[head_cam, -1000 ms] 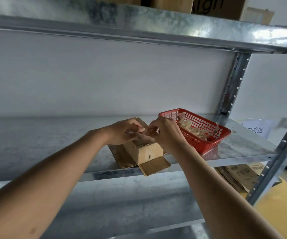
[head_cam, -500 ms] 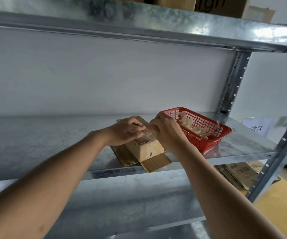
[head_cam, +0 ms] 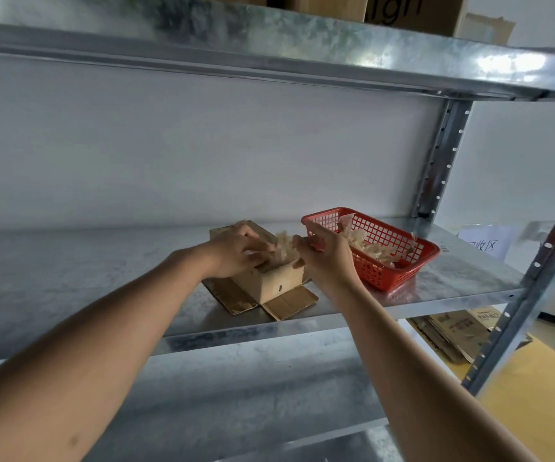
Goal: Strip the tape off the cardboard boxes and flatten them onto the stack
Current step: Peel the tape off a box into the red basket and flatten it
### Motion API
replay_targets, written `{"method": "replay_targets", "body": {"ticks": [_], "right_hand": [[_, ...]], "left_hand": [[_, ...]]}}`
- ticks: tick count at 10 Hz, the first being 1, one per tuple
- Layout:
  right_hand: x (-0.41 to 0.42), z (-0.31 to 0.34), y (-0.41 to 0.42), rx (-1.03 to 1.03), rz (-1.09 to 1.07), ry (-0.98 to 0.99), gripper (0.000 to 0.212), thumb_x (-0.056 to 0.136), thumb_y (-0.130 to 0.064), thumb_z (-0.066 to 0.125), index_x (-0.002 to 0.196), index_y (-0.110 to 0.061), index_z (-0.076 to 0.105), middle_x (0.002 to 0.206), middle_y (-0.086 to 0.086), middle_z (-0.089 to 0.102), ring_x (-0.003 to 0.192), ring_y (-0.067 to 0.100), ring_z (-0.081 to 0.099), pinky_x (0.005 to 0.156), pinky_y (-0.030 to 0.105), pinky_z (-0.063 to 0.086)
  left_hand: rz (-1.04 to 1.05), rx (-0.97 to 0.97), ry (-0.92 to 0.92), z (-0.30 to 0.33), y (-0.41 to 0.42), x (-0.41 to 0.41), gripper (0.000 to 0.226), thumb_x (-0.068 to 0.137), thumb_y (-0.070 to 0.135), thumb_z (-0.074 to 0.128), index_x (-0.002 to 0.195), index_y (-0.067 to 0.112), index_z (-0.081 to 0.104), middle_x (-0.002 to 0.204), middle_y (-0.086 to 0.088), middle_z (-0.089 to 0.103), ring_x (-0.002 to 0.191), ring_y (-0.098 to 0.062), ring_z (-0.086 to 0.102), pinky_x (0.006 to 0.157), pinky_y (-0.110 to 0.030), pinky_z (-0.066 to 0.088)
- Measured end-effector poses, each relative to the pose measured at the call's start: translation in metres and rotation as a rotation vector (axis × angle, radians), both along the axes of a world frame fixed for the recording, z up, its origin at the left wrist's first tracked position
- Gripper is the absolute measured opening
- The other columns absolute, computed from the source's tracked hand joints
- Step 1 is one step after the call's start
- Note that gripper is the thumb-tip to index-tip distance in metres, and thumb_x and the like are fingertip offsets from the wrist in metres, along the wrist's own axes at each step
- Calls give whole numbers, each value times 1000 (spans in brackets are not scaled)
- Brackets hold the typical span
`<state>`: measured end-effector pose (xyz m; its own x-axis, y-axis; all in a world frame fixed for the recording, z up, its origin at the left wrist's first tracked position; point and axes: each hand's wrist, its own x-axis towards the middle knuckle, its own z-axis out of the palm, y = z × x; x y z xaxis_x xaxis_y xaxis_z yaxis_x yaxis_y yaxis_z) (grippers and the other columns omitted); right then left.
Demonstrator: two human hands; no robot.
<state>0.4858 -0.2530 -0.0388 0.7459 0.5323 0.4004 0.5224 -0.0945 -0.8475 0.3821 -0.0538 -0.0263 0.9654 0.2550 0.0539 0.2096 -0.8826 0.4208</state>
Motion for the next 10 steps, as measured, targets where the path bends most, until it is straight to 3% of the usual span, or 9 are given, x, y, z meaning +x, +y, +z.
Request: {"method": "replay_targets", "body": {"ticks": [1, 2, 4, 5, 6, 7, 8, 9, 10], "right_hand": [[-2, 1, 0, -193, 80, -136, 58, 89, -52, 75, 140, -27, 63, 107, -12, 76, 97, 6, 68, 83, 30, 53], [-8, 0, 3, -294, 60, -325, 38, 84, -44, 83, 114, -23, 79, 101, 0, 72, 89, 17, 67, 75, 36, 54], [-5, 0, 12, -259, -29, -323, 30, 89, -33, 80, 117, -22, 76, 101, -3, 78, 86, 14, 71, 74, 33, 57], [-8, -2, 15, -236, -46, -302, 46, 88, -33, 82, 131, -23, 68, 103, -7, 77, 87, 11, 70, 72, 27, 54], [-7, -2, 19, -238, -44, -368, 42, 92, -29, 78, 133, -22, 69, 102, -6, 78, 84, 13, 71, 73, 28, 57], [-5, -5, 23, -245, -50, -461, 25, 96, -21, 71, 121, -21, 76, 97, -3, 78, 77, 12, 69, 63, 15, 47], [-5, -9, 20, -165, -81, -471, 15, 99, -18, 66, 103, -15, 80, 89, -2, 78, 74, 14, 68, 63, 23, 50], [-3, -13, 13, -108, -61, -440, 12, 97, -13, 68, 98, -13, 80, 76, -13, 70, 68, 5, 64, 61, 16, 45], [-2, -18, 4, -122, -41, -370, 11, 96, -20, 71, 92, -15, 79, 70, -14, 69, 64, 5, 64, 58, 15, 45]], "left_hand": [[-16, 38, 24, 2, -2, 1, 15, 102, 58, 50, 105, 70, 58, 137, 10, 44, 133, -12, 41, 116, -40, 34], [-16, 46, 39, 4, -3, 0, 15, 97, 66, 46, 97, 76, 57, 134, 11, 44, 132, -16, 44, 114, -41, 37], [2, 42, 24, 1, -5, -1, 22, 90, 72, 45, 80, 91, 45, 137, 13, 42, 136, -16, 37, 119, -41, 28], [17, 62, 44, 3, -11, -4, 37, 101, 62, 46, 78, 91, 44, 145, 13, 38, 140, -18, 30, 122, -41, 20], [42, 37, 53, 4, -11, -4, 23, 103, 60, 45, 89, 78, 46, 148, 14, 36, 140, -18, 28, 120, -36, 19], [20, 42, 56, 3, -10, -4, 28, 102, 61, 44, 84, 82, 48, 146, 16, 36, 140, -19, 29, 121, -40, 21], [49, 26, 40, 5, -11, -8, 16, 104, 57, 44, 97, 71, 45, 151, 11, 35, 143, -21, 25, 121, -39, 19], [47, 25, 44, 1, -7, -7, 13, 103, 62, 41, 97, 70, 47, 154, 11, 32, 146, -23, 22, 122, -44, 17], [14, 46, 60, -1, 0, -1, 24, 99, 71, 36, 85, 87, 48, 151, 13, 32, 147, -23, 22, 124, -48, 15]]}}
